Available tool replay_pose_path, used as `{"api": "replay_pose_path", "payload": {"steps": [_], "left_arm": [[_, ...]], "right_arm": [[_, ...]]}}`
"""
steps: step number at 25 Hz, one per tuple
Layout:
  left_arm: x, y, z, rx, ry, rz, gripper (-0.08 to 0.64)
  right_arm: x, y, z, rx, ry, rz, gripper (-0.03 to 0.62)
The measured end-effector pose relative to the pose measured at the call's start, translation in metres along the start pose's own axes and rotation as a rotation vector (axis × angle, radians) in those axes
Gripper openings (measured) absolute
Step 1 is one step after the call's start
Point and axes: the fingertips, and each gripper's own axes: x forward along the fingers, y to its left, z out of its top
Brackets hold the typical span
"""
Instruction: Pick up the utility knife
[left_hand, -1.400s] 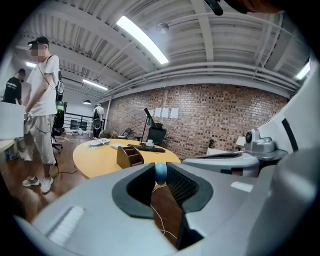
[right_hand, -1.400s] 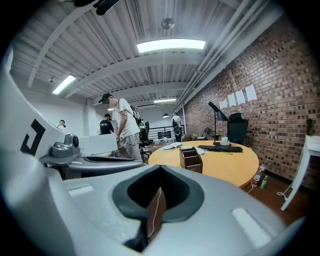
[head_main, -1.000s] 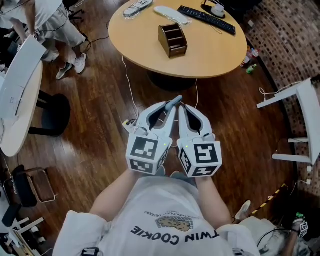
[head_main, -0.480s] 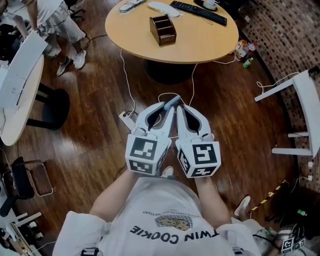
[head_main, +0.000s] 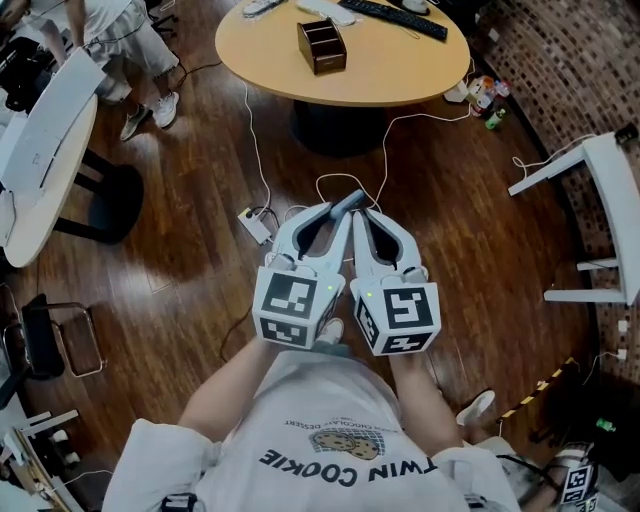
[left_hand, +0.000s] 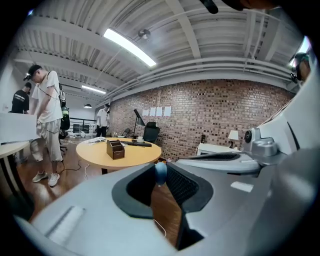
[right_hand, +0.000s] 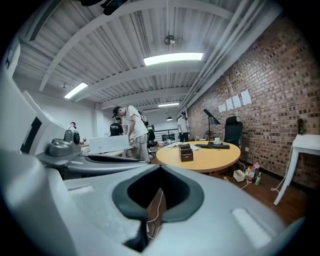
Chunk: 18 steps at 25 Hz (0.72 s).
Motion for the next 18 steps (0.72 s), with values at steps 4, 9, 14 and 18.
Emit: {"api": "replay_pose_path", "payload": {"steps": [4, 9, 14, 18], "left_arm": [[-0.010, -0.010, -0.004, 0.011, 0.005, 0.006, 0.074], [-0.020, -0.009, -0.007, 0.017, 0.011, 0.015, 0.074], [-0.027, -0.002, -0.003, 0.025, 0.010, 0.022, 0.074], [-0.025, 0.007, 0.002, 0.025, 0.007, 0.024, 0.074]], "right_arm": [[-0.011, 0.003, -0.003, 0.003, -0.008, 0.011, -0.002], [-0.013, 0.011, -0.002, 0.001, -0.013, 0.020, -0.002], [-0.010, 0.021, 0.000, 0.001, -0.013, 0.024, -0.002], [-0.004, 0.025, 0.006, -0.002, -0.018, 0.023, -0.002]]}}
